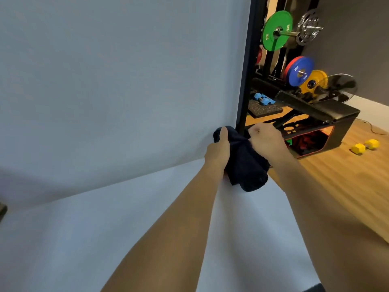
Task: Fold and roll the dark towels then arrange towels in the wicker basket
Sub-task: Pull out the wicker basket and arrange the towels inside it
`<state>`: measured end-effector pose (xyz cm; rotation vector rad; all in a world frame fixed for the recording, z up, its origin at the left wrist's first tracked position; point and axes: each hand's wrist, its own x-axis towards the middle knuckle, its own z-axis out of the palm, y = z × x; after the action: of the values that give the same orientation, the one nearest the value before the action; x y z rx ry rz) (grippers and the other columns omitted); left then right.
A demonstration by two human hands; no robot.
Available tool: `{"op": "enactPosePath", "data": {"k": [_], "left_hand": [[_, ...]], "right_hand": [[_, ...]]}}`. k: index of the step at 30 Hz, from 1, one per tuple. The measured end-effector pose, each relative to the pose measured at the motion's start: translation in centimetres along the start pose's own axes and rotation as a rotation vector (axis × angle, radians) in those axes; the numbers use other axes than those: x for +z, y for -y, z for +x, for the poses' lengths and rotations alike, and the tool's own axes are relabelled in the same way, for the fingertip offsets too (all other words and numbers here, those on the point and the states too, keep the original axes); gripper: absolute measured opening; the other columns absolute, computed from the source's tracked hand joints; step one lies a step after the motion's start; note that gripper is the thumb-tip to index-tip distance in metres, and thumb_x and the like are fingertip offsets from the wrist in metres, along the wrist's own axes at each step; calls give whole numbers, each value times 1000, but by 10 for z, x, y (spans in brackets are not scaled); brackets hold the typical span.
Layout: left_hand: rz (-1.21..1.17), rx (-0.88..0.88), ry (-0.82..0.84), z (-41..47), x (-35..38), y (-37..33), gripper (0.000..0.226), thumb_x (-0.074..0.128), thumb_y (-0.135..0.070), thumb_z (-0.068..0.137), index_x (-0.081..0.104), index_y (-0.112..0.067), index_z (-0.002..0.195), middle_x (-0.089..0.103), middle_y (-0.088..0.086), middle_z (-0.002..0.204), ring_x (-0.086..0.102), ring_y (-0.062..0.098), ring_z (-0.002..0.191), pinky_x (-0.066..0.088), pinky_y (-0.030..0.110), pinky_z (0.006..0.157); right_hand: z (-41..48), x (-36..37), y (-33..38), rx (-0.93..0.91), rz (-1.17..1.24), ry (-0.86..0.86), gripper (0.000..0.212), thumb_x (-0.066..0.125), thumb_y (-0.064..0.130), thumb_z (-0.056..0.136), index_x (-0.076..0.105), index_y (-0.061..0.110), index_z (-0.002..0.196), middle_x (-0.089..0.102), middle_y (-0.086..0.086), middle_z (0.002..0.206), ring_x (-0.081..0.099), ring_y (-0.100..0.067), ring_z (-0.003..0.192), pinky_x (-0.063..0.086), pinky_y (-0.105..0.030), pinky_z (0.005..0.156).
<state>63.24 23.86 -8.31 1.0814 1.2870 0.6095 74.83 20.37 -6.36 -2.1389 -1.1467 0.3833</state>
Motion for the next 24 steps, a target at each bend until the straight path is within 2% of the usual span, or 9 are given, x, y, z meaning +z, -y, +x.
{"op": "enactPosePath", "data": {"k": [1, 3, 7, 10, 12, 15, 17, 20, 24], "left_hand": [[-2, -6, -4, 5, 0, 0, 102, 29, -87, 61, 50, -19, 135, 60, 8, 126, 58, 31, 110, 48, 48, 98], [-9, -22, 1, 10, -2, 1, 100, 33, -88, 61, 52, -20, 132, 62, 7, 123, 59, 30, 108, 49, 47, 97], [-65, -18, 42, 11, -5, 1, 69, 58, -66, 75, 60, -17, 122, 67, 7, 110, 64, 25, 99, 53, 42, 92], [-64, -14, 54, 8, -7, 6, 50, 64, -42, 83, 57, -12, 122, 66, 9, 110, 64, 26, 97, 55, 37, 81], [-57, 6, 82, 4, -11, 10, 37, 59, -24, 87, 57, -9, 120, 66, 11, 108, 63, 26, 94, 54, 34, 71], [-40, 75, 96, -13, -28, 3, 32, 51, -10, 85, 59, -9, 116, 64, 10, 103, 59, 22, 85, 49, 34, 70], [14, 153, 106, -26, -46, -7, 33, 48, -8, 85, 59, -12, 116, 65, 11, 108, 58, 21, 85, 49, 33, 71], [90, 264, 137, -51, -83, -21, 33, 42, -9, 88, 58, -14, 117, 66, 13, 113, 61, 23, 88, 53, 38, 80], [136, 414, 67, -95, -151, -40, 39, 36, -16, 95, 52, -19, 130, 64, 8, 117, 64, 23, 97, 56, 36, 81]], "right_hand": [[1, -3, 4, -39, -53, 66, 24, 44, 23, 98, 63, 14, 86, 62, -7, 85, 60, -30, 83, 48, -35, 68], [-2, -5, 15, -135, -136, 161, 21, 52, 23, 97, 69, 15, 87, 64, -6, 85, 62, -25, 82, 50, -34, 70], [-6, -4, 22, -227, -63, 214, 15, 59, 21, 94, 73, 17, 91, 68, 0, 90, 62, -15, 88, 48, -28, 73], [-5, 3, 14, -107, 100, 204, 10, 63, 25, 93, 66, 16, 95, 64, -2, 95, 61, -19, 96, 52, -36, 82], [-11, 7, 13, -27, 156, 216, 25, 65, 31, 92, 62, 9, 104, 61, -15, 100, 60, -24, 95, 52, -42, 85], [-22, 10, 19, 93, 337, 225, 25, 60, 33, 95, 54, 14, 111, 58, -12, 107, 57, -18, 91, 54, -40, 73], [-29, 8, 31, 141, 483, 255, 21, 57, 34, 98, 54, 16, 108, 61, -7, 109, 59, -16, 92, 50, -33, 62], [-45, 3, 61, 155, 600, 346, 36, 65, 41, 91, 59, 14, 114, 67, -5, 109, 64, -19, 95, 53, -32, 60], [-80, 5, 129, 72, 655, 434, 40, 73, 44, 82, 63, 16, 109, 71, -4, 107, 66, -22, 99, 58, -38, 82]]}}
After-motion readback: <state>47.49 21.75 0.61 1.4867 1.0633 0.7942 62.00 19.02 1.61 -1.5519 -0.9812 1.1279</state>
